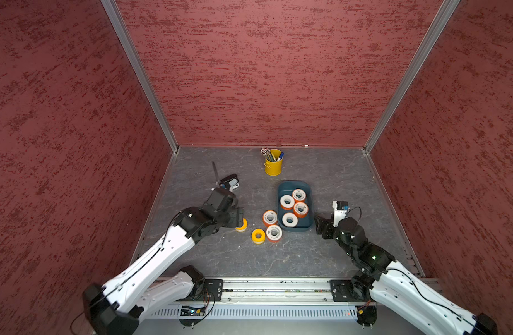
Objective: Put the sealing tape into the storage box
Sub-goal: Pick up the sealing tape at the center of the board.
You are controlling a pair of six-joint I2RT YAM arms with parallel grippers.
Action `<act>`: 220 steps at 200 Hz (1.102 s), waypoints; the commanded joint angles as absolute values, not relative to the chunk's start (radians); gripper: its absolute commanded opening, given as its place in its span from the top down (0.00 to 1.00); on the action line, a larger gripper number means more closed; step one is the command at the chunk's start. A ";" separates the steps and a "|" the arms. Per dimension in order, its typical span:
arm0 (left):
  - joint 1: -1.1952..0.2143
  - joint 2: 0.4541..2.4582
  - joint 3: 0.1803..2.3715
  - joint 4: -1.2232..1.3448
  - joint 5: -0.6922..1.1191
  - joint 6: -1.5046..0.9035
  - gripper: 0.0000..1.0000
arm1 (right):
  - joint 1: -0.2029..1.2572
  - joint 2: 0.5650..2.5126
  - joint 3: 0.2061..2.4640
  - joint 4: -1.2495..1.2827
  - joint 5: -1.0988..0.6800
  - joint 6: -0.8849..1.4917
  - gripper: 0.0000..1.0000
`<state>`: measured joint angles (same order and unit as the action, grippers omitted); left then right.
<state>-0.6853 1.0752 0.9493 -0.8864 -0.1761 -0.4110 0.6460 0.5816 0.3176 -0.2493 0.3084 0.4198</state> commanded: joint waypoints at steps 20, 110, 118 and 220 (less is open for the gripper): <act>-0.735 1.328 0.992 -0.676 -0.109 -0.383 0.09 | 0.644 0.578 0.308 -0.218 0.328 0.426 0.19; -0.742 1.748 1.171 -0.563 0.045 -0.332 0.08 | 0.644 0.584 0.308 -0.215 0.324 0.429 0.19; -0.744 1.767 1.182 -0.564 0.052 -0.330 0.08 | 0.644 0.586 0.310 -0.215 0.321 0.428 0.19; -0.753 1.862 1.207 -0.540 0.074 -0.330 0.07 | 0.644 0.620 0.319 -0.202 0.319 0.425 0.19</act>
<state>-0.7429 1.8458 1.1858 -0.5659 0.0601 -0.3397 0.6460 0.6182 0.3176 -0.2344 0.3080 0.4198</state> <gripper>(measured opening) 0.933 0.811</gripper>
